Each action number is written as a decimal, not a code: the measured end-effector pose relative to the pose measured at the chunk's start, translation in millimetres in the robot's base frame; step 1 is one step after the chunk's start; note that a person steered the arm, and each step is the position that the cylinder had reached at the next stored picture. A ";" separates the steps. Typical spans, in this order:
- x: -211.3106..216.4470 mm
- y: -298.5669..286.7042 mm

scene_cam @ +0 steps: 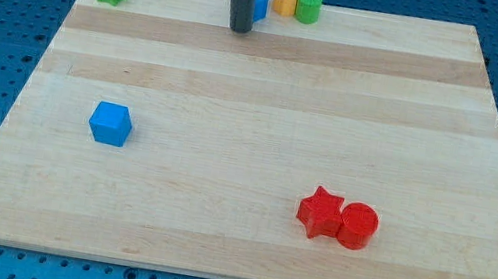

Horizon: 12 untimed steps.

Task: Move the blue cube close to the blue triangle

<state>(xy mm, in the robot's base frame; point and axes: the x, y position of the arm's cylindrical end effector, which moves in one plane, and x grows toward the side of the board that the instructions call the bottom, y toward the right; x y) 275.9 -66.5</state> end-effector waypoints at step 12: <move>146.0 -53.2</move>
<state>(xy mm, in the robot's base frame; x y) 422.0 -119.6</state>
